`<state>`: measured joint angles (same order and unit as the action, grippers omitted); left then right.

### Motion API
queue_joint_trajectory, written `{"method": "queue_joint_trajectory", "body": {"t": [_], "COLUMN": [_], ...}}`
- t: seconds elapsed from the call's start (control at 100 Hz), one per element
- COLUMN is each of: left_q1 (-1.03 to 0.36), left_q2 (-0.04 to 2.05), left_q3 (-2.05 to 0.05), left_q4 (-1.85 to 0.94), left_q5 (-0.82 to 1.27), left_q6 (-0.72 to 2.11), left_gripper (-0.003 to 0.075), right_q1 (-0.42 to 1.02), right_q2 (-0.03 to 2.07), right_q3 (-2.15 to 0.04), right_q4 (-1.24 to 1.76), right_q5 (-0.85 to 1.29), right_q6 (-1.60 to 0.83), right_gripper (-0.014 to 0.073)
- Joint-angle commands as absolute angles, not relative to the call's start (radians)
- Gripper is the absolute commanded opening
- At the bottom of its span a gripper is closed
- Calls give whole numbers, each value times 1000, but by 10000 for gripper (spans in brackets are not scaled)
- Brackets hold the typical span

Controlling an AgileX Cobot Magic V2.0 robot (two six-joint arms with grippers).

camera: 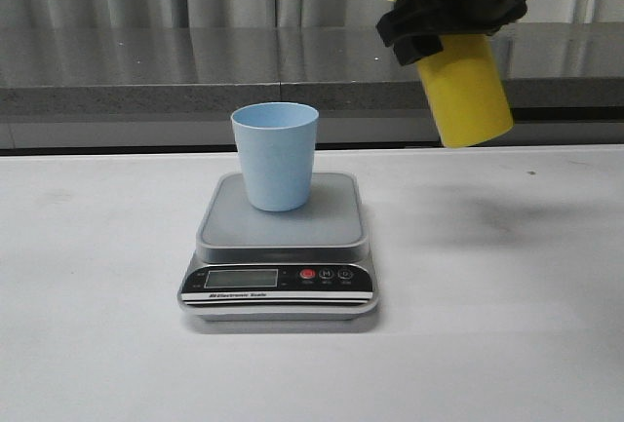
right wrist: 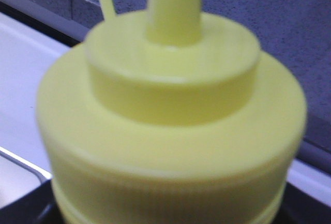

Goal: Pour seasoning into cup on scale with both arms
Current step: 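Turn the bottle upright and lower it to the table with the right gripper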

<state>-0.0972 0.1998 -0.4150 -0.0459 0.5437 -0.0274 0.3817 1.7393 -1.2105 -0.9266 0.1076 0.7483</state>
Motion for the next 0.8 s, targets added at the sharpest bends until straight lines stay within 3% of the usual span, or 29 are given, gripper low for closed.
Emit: {"method": "queue_joint_trajectory", "body": {"t": [0.0, 0.17, 0.42, 0.79], "left_q1": [-96, -96, -96, -96], "left_q2": [208, 208, 208, 208], "left_q3": [-440, -440, -440, -440], "left_q4": [-49, -49, -49, -49], "left_q5": [464, 464, 464, 464], "left_q6": [-35, -35, -35, -35], "left_gripper": [-20, -20, -20, -20], "right_q1": [358, 330, 304, 285], "right_q2": [1682, 1682, 1688, 1821], "right_q3": [-1202, -1108, -883, -818], "right_q4": [-845, -609, -183, -160], "right_q5": [-35, -202, -620, -874], "right_q6": [678, 437, 139, 98], "right_gripper": [-60, -60, -60, -60]}}
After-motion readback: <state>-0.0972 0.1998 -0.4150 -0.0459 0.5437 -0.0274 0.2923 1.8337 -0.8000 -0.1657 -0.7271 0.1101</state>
